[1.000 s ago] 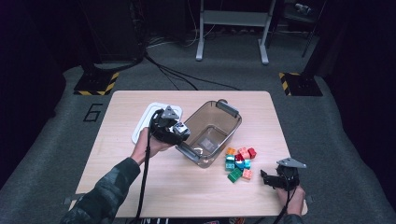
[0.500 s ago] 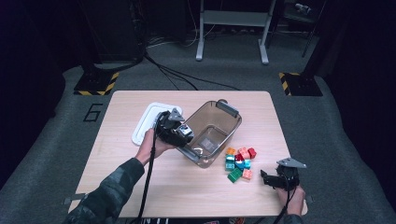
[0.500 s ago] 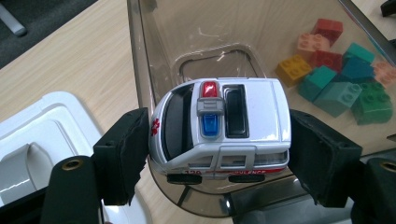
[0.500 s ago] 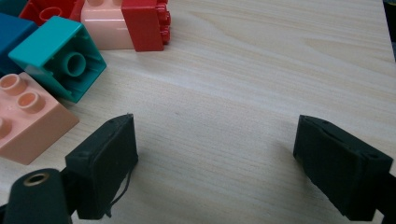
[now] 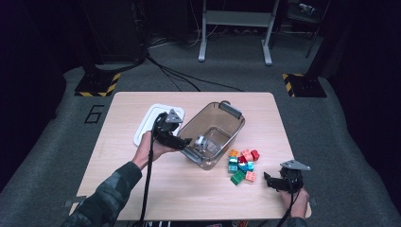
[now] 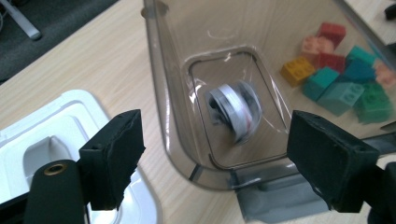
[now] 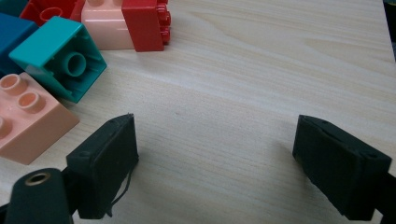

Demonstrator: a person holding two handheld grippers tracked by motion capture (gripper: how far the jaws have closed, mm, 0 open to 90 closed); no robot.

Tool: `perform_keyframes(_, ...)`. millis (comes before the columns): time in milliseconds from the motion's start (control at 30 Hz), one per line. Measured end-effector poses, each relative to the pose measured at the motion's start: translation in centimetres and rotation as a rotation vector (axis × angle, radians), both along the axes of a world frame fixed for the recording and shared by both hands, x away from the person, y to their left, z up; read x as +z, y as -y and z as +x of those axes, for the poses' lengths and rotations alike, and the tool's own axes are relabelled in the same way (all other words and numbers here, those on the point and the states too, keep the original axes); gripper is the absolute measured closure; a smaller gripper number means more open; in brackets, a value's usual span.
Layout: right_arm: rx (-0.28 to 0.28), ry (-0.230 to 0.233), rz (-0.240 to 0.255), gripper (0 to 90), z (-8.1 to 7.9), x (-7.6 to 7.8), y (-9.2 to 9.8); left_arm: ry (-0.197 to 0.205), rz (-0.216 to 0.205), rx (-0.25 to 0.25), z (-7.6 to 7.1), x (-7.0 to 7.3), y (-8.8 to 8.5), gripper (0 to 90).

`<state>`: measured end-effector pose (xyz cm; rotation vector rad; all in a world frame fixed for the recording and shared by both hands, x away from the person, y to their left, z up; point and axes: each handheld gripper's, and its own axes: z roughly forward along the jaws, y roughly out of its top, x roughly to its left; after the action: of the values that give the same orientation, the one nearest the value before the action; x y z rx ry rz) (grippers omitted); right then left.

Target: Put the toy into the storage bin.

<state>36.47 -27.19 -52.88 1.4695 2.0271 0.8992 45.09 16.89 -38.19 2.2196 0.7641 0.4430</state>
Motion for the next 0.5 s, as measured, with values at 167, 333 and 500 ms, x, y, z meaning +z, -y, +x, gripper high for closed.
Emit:
perform_keyframes(167,0.003,0.001,-0.001,13.0,0.0,0.0,0.0,0.005,-0.045,0.042,-1.3,-0.1,-2.8,14.7)
perform_keyframes(333,0.001,0.000,0.000,13.0,0.0,0.0,0.0,-0.004,-0.047,0.108,-2.5,-1.5,-6.3,12.6)
perform_keyframes(500,0.003,0.001,-0.001,13.0,0.0,0.0,0.0,-0.027,-0.060,0.163,-3.2,-3.1,-9.4,11.3)
